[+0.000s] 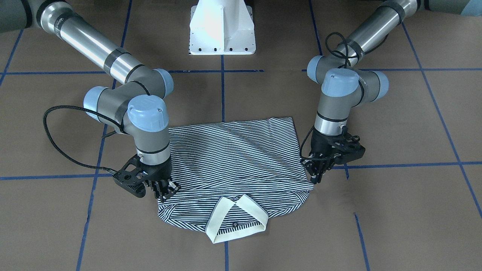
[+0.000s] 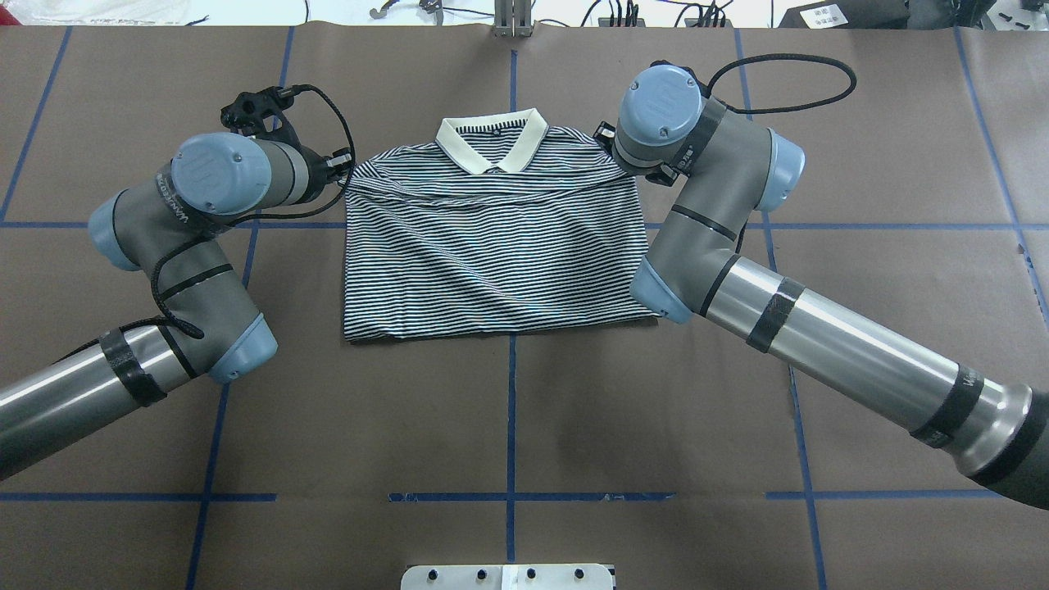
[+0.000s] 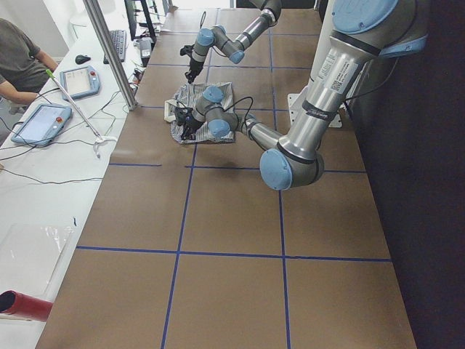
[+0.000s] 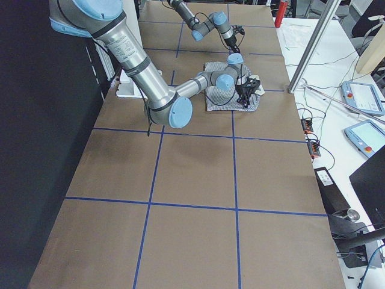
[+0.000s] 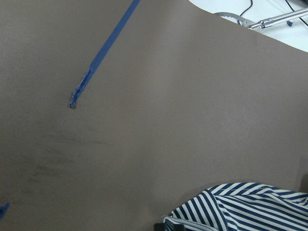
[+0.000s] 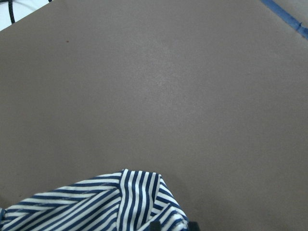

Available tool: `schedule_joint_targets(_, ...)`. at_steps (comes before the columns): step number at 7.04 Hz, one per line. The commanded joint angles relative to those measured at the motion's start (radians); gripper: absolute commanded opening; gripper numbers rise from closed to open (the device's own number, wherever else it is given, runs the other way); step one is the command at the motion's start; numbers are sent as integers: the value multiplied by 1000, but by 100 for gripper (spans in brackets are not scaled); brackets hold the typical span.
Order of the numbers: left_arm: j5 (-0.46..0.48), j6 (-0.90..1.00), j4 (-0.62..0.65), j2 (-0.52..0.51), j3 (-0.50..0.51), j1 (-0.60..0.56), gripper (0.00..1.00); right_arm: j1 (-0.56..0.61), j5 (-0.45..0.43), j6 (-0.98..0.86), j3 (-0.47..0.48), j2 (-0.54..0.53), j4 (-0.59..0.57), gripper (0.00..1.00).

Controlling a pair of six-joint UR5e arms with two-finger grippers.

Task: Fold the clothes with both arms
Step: 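Release the hem and raise both grippers away from the shirt, then lower the right gripper to the folded shirt's side edge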

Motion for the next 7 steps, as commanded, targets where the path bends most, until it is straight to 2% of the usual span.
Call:
schedule_joint_targets(1,-6,-4,-25,0,-10,0,29,2,-1,16,21,-7,38,48)
schedule_joint_targets(2,-7,-5,-25,2,-30,-2,29,11,8,28,167,-88,32,50)
schedule_joint_targets(3,-7,-7,-25,2,-32,0,31,11,31,68,332,-189,20,57)
schedule_joint_targets(4,-8,-7,-23,6,-50,0,31,-15,45,141,429,-278,20,60)
schedule_joint_targets(5,-13,-7,-37,11,-50,0,31,-56,45,220,515,-340,23,61)
schedule_joint_targets(6,-55,-6,-67,11,-50,4,31,-100,39,307,559,-398,35,66)
schedule_joint_targets(7,-63,-2,-74,13,-44,6,31,-124,33,370,552,-398,35,66)
